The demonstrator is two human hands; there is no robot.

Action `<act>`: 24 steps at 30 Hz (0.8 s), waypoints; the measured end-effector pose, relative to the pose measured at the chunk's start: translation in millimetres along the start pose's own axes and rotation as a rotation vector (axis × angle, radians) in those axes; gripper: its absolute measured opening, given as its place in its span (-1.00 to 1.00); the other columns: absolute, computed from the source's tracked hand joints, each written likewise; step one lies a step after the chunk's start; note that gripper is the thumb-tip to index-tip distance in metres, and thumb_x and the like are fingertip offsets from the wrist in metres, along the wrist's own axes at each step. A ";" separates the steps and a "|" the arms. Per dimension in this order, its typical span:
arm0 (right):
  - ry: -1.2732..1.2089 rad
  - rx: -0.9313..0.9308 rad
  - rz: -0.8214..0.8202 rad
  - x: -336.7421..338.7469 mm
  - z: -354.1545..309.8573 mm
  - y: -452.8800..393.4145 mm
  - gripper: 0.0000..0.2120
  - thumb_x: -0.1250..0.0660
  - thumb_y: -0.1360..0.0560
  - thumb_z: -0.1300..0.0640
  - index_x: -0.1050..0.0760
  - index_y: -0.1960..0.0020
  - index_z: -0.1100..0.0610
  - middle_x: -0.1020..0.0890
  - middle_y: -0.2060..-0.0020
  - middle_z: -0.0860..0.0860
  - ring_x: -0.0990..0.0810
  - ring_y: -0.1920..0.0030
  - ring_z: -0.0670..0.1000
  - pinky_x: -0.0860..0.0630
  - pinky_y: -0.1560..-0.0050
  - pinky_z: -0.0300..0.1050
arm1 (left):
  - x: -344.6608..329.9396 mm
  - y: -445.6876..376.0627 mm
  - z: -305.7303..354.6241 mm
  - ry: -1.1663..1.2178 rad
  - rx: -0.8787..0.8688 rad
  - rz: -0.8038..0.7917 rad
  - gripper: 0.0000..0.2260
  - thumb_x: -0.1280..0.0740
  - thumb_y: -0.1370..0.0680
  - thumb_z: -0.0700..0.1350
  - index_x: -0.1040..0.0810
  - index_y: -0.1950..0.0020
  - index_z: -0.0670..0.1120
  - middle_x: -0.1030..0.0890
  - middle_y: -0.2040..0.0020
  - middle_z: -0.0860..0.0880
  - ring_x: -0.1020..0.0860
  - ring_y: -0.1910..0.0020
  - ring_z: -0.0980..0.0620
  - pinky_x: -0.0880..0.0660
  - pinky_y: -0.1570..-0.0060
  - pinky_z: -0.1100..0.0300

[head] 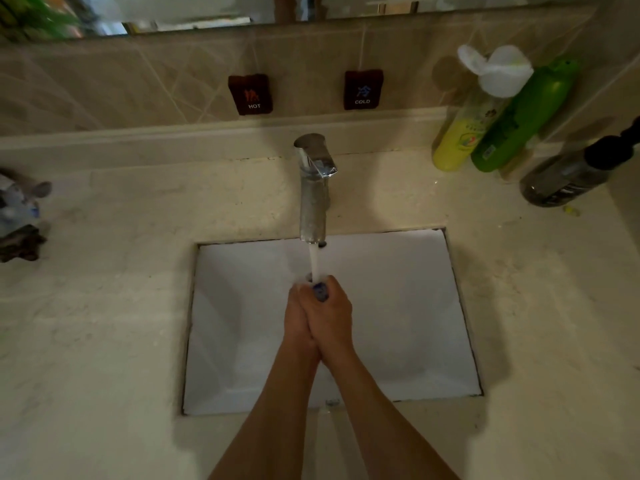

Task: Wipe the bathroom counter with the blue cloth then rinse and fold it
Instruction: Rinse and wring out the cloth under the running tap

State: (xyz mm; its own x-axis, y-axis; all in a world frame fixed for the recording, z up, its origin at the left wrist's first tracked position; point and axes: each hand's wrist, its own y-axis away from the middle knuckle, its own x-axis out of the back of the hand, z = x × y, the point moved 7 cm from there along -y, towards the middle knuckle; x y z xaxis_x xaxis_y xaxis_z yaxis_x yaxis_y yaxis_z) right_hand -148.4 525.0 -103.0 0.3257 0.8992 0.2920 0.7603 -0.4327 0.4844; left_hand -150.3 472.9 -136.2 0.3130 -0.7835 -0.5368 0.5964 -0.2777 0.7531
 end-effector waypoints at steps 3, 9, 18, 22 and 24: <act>0.044 -0.055 0.007 -4.9 -5.1 -7.4 -0.86 -0.40 -0.49 0.04 -0.53 0.08 0.10 -0.63 0.19 -0.04 -0.64 0.15 0.01 -0.54 0.16 -0.14 | 7.3 1.3 4.1 0.002 0.027 0.112 -0.79 -0.14 -0.58 0.03 -0.51 0.04 -0.02 -0.59 0.31 0.05 -0.55 0.30 0.15 -0.47 0.21 0.30; 0.011 -0.268 0.054 -7.0 -0.8 -20.2 -0.81 -0.40 -0.46 0.15 -0.56 -0.06 0.17 -0.69 0.06 0.10 -0.69 0.03 0.13 -0.60 0.05 -0.12 | 6.9 7.8 1.8 0.079 0.017 0.132 -0.66 -0.13 -0.63 0.05 -0.59 -0.11 -0.13 -0.65 0.14 -0.11 -0.59 0.12 -0.02 -0.51 0.09 0.19; -0.084 -0.399 -0.081 -21.1 9.1 -41.6 -0.66 -0.22 -0.59 0.03 -0.65 0.03 0.26 -0.71 0.05 0.20 -0.68 0.03 0.21 -0.62 -0.06 0.08 | 15.1 12.7 14.3 -0.212 -0.129 0.275 -0.71 -0.22 -0.63 0.02 -0.61 -0.19 -0.11 -0.69 -0.06 -0.18 -0.65 -0.08 -0.14 -0.57 -0.14 -0.06; -0.299 -0.516 -0.100 -20.2 24.6 -44.1 -0.44 -0.11 -0.56 -0.29 -0.58 -0.09 0.18 -0.68 0.02 0.19 -0.68 0.03 0.23 -0.62 -0.10 0.20 | 25.7 15.1 29.4 -0.293 -0.236 0.432 -0.79 -0.25 -0.62 -0.16 -0.58 -0.22 -0.11 -0.66 -0.10 -0.15 -0.64 -0.06 -0.14 -0.58 -0.13 -0.09; -0.278 -0.490 -0.122 -14.5 30.6 -44.9 -0.49 -0.24 -0.53 -0.23 -0.54 -0.17 0.20 -0.68 -0.01 0.22 -0.69 0.05 0.23 -0.64 -0.05 0.23 | 31.0 17.8 38.3 -0.313 -0.301 0.532 -0.85 -0.27 -0.62 -0.19 -0.58 -0.14 -0.12 -0.65 -0.05 -0.14 -0.65 0.02 -0.12 -0.61 -0.02 -0.04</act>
State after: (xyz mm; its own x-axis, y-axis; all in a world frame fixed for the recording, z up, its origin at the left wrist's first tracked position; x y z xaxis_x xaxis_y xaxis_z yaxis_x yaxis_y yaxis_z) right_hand -170.1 533.4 -154.3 0.4380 0.8988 0.0147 0.4737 -0.2447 0.8460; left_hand -158.3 422.3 -124.8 0.4193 -0.9067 0.0457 0.6145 0.3205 0.7209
